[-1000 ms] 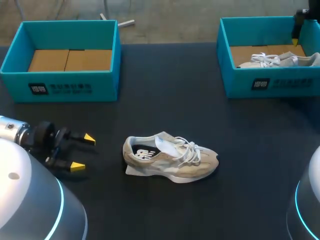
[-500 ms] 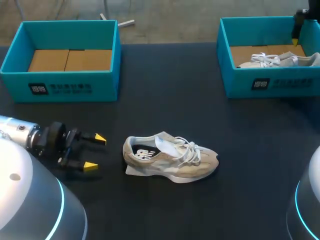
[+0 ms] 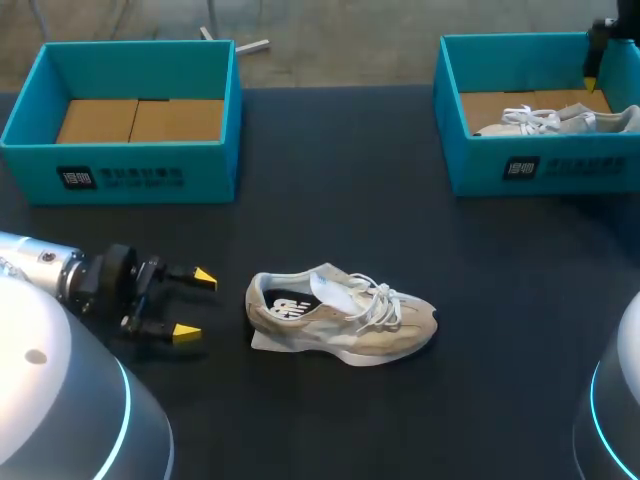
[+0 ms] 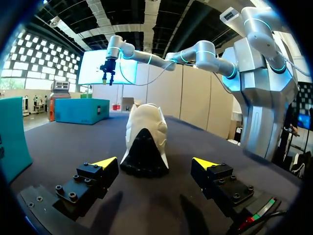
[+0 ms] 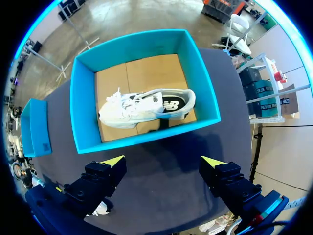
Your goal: Take the shoe out of the shoebox, open the shoe tongue, remove and reinsert the insole, then place the shoe into the shoebox
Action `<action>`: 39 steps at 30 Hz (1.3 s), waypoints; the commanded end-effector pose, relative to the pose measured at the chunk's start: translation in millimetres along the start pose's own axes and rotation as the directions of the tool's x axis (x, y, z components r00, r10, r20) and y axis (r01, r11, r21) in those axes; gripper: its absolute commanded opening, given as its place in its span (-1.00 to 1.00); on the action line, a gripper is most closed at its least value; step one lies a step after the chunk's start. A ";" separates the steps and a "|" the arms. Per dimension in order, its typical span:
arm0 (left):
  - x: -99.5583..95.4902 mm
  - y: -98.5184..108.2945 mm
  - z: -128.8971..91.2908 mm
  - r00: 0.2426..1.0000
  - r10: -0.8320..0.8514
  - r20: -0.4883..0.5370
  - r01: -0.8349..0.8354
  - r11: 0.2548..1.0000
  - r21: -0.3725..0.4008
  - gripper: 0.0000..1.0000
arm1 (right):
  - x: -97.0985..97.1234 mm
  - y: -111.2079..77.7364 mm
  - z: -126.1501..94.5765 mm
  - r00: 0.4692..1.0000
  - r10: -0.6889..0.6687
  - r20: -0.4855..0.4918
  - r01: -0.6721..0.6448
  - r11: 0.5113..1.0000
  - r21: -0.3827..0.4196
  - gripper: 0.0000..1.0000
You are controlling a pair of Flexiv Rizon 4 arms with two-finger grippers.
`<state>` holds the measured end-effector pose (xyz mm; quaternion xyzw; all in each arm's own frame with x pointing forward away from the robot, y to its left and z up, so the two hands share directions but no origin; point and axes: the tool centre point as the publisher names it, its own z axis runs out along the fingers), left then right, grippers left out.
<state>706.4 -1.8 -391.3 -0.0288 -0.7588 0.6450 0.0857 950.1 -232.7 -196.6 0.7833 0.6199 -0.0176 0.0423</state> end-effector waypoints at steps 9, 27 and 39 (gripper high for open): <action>-5.5 3.5 18.1 0.998 -0.029 0.054 0.029 0.999 0.018 1.00 | 0.1 0.1 0.2 1.000 0.001 0.000 -0.001 1.000 -0.001 1.00; -8.9 1.5 44.5 0.997 -0.039 0.071 0.038 0.999 0.027 1.00 | 0.1 0.1 0.2 1.000 0.001 0.000 -0.001 1.000 -0.001 1.00; -10.5 2.4 53.4 0.995 -0.043 0.085 0.041 0.999 0.018 1.00 | 0.1 0.1 0.2 1.000 0.001 0.000 -0.001 1.000 -0.001 1.00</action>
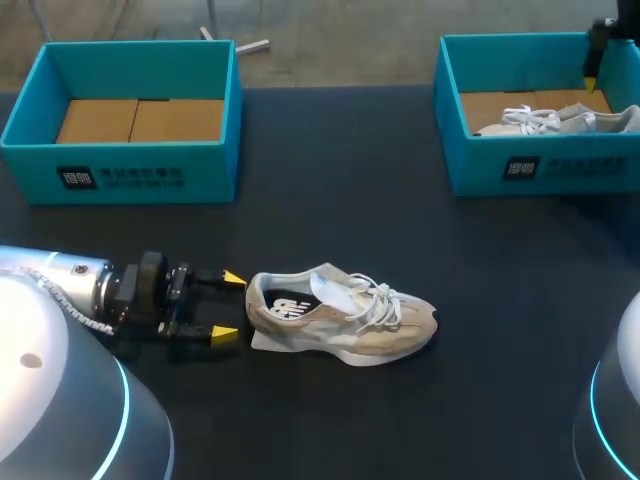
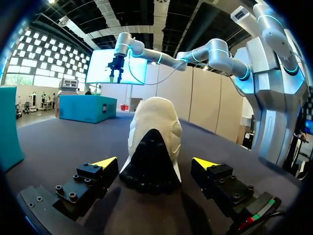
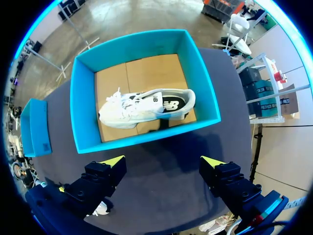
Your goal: Take the shoe out of the shoebox, open the shoe tongue, remove and reinsert the insole, then place the shoe into the shoebox
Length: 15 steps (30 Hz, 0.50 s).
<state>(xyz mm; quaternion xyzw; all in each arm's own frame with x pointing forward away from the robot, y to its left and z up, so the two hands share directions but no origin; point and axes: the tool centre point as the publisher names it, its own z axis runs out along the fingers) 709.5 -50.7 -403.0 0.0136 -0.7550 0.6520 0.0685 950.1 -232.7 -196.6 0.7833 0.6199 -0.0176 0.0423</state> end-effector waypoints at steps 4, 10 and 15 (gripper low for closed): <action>2.9 -0.3 9.0 1.000 0.009 0.005 -0.009 1.000 -0.027 1.00 | 0.1 0.1 0.2 1.000 0.001 0.000 -0.001 1.000 -0.001 1.00; 3.4 -1.5 13.3 1.000 0.010 0.009 -0.009 1.000 -0.025 1.00 | 0.1 0.1 0.2 1.000 0.001 0.000 -0.001 1.000 -0.001 1.00; 3.7 0.7 19.2 1.000 0.000 0.006 0.000 1.000 -0.030 1.00 | 0.1 0.1 0.2 1.000 0.001 0.000 -0.001 1.000 -0.001 1.00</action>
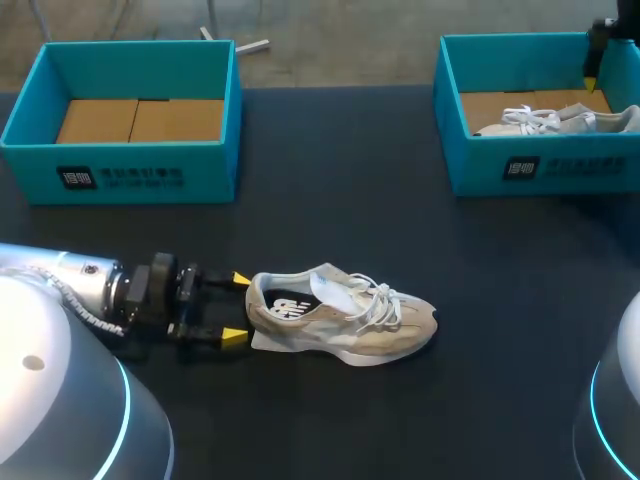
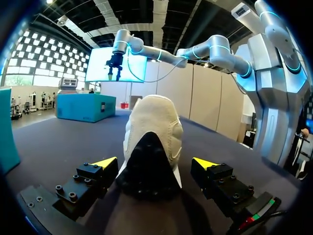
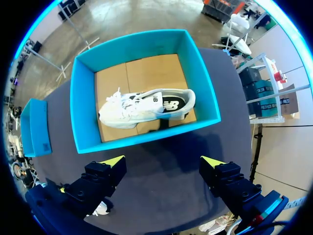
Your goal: Take the shoe out of the shoebox, open the shoe tongue, remove and reinsert the insole, then place the shoe into the shoebox
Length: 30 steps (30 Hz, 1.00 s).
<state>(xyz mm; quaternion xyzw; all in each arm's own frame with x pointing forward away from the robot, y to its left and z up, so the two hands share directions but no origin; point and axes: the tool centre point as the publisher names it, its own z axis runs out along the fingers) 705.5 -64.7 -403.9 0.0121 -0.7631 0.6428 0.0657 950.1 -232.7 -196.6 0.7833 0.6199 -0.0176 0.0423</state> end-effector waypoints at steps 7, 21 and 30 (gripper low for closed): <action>1.7 4.3 13.8 1.000 -0.007 -0.006 0.007 1.000 -0.014 1.00 | 0.1 0.1 0.2 1.000 0.001 0.000 -0.001 1.000 -0.001 1.00; -5.1 3.4 19.5 1.000 -0.004 0.012 0.004 1.000 -0.012 1.00 | 0.1 0.1 0.2 1.000 0.001 0.000 -0.001 1.000 -0.001 1.00; -9.1 1.3 5.5 1.000 -0.005 0.025 0.005 1.000 -0.009 1.00 | 0.1 0.1 0.2 1.000 0.001 0.000 -0.001 1.000 -0.001 1.00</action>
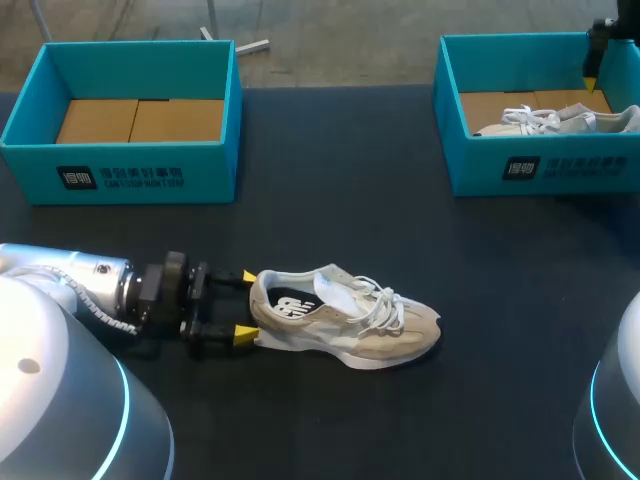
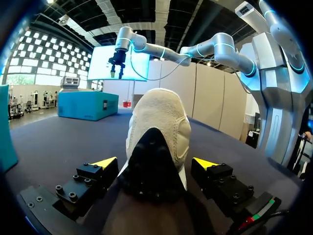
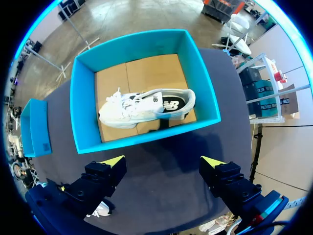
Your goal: Take the shoe out of the shoebox, open the shoe tongue, remove and reinsert the insole, then place the shoe into the shoebox
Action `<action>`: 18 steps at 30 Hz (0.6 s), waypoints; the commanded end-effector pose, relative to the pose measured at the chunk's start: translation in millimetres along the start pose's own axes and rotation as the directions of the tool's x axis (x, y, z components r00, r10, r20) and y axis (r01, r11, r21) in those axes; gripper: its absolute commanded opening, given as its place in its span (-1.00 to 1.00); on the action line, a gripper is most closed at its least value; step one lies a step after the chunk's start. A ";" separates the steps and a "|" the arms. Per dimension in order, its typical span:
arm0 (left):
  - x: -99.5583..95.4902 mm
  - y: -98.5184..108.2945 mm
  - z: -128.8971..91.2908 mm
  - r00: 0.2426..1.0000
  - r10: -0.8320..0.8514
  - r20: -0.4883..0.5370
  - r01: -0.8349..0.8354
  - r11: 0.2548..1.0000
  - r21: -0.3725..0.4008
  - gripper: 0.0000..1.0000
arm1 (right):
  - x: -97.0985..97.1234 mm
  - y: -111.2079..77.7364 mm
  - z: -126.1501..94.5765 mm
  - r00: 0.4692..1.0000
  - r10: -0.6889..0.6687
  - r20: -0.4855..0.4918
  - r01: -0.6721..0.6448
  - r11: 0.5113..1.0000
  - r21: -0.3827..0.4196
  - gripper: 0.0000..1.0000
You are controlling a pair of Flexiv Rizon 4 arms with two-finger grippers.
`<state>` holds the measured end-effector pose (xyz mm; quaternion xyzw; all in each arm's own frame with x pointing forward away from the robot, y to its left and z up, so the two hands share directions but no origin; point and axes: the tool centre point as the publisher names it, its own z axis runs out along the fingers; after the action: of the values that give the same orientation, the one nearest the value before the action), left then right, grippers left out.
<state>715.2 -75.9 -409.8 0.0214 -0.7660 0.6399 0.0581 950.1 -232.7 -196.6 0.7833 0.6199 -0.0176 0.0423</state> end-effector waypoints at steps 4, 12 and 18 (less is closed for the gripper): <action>-1.1 -2.3 -3.7 0.999 0.001 -0.032 -0.001 1.000 -0.014 1.00 | 0.1 0.1 0.2 1.000 0.001 0.000 -0.001 1.000 -0.001 1.00; -5.3 1.8 7.3 0.998 -0.005 -0.063 0.002 0.999 -0.043 1.00 | 0.1 0.1 0.2 1.000 0.001 0.000 -0.001 1.000 -0.001 1.00; -1.3 3.3 12.1 0.996 -0.001 -0.094 -0.004 0.998 -0.056 1.00 | 0.1 0.1 0.2 1.000 0.001 0.000 -0.001 1.000 -0.001 1.00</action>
<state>712.9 -85.6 -413.4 -0.0078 -0.7795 0.6198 0.0905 950.1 -232.7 -196.7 0.7833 0.6199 -0.0176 0.0423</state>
